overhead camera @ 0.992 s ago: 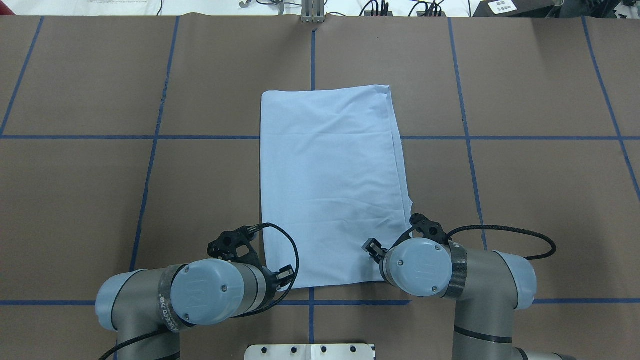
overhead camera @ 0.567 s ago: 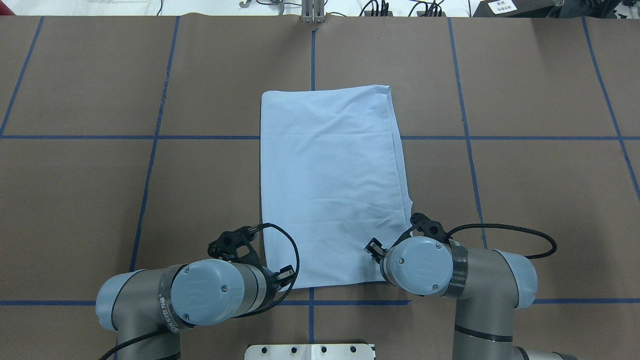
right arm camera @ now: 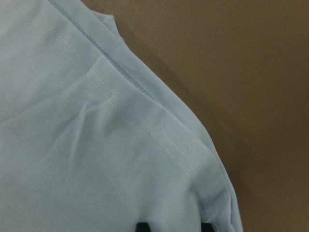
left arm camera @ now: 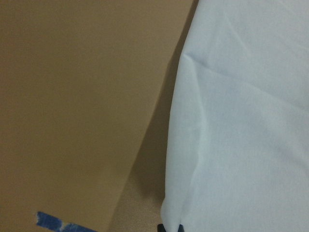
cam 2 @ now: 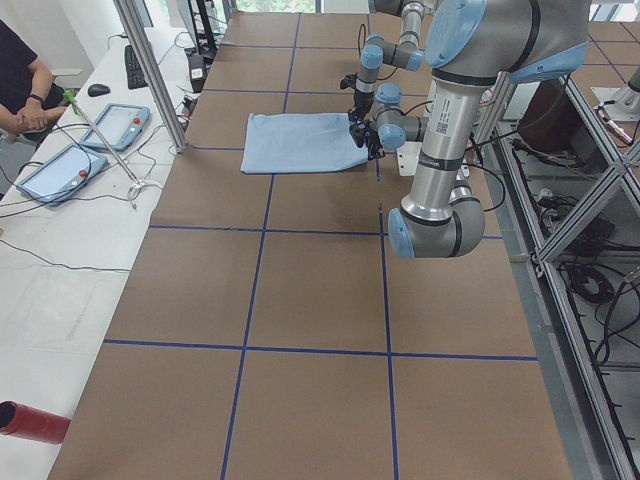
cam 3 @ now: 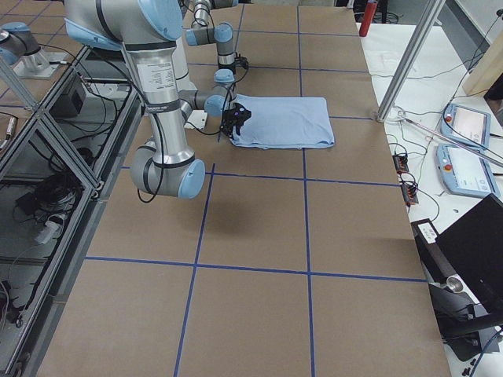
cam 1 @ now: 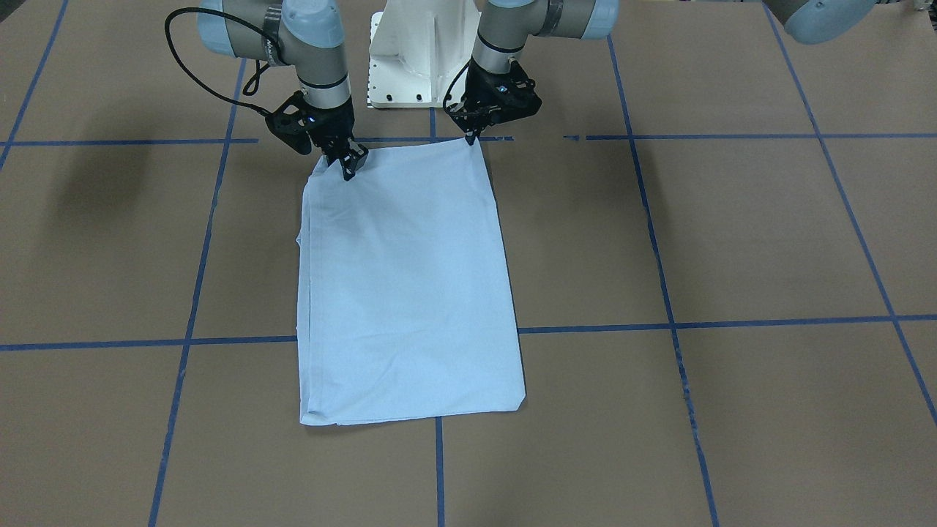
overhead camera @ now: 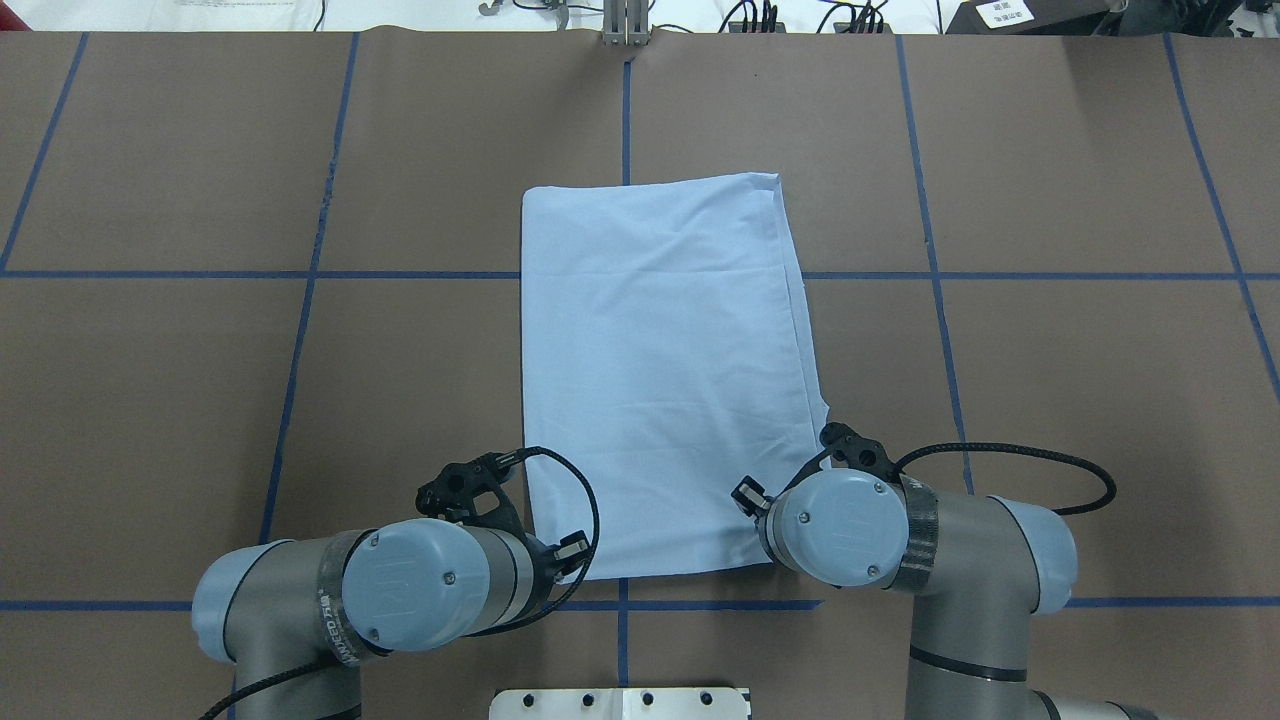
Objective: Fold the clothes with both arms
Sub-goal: 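Grasp both near corners of the shirt with both grippers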
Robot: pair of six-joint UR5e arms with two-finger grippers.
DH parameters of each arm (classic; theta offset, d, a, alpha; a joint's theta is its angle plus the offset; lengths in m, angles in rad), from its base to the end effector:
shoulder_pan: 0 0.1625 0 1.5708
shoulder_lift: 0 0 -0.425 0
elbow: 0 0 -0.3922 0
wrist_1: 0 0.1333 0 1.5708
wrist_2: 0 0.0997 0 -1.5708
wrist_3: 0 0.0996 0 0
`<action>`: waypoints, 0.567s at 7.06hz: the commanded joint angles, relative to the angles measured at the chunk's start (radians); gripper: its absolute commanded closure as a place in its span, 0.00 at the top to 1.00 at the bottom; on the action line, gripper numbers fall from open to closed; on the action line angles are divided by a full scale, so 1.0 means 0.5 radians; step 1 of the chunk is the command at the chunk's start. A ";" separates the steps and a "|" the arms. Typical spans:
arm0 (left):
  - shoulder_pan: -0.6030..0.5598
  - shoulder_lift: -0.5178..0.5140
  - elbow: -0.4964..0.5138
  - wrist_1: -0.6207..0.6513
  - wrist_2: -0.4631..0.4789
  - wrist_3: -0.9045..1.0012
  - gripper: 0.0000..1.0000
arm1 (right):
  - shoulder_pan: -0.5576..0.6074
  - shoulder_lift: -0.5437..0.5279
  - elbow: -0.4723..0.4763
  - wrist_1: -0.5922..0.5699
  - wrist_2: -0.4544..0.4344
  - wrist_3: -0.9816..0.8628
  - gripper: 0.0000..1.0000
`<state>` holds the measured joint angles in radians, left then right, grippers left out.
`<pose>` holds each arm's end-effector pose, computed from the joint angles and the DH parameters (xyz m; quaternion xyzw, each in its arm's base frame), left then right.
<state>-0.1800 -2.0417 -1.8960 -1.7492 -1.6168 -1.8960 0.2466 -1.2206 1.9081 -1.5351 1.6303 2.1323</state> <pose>0.5726 -0.2350 0.2343 -0.0542 0.4654 -0.2104 0.8580 -0.5405 -0.2674 0.3214 -0.0829 -0.3449 0.3579 0.8638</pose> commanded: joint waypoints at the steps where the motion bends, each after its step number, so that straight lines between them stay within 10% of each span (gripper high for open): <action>1: 0.001 0.000 0.000 -0.002 0.000 0.000 0.00 | 0.010 0.011 0.003 -0.001 0.001 0.000 0.00; 4: 0.004 -0.024 -0.003 0.001 0.000 0.000 0.00 | 0.022 0.048 0.043 -0.001 -0.015 0.018 0.00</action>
<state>-0.1785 -2.0469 -1.8964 -1.7493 -1.6168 -1.8960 0.2552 -1.2025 1.9240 -1.5351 1.6238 2.1407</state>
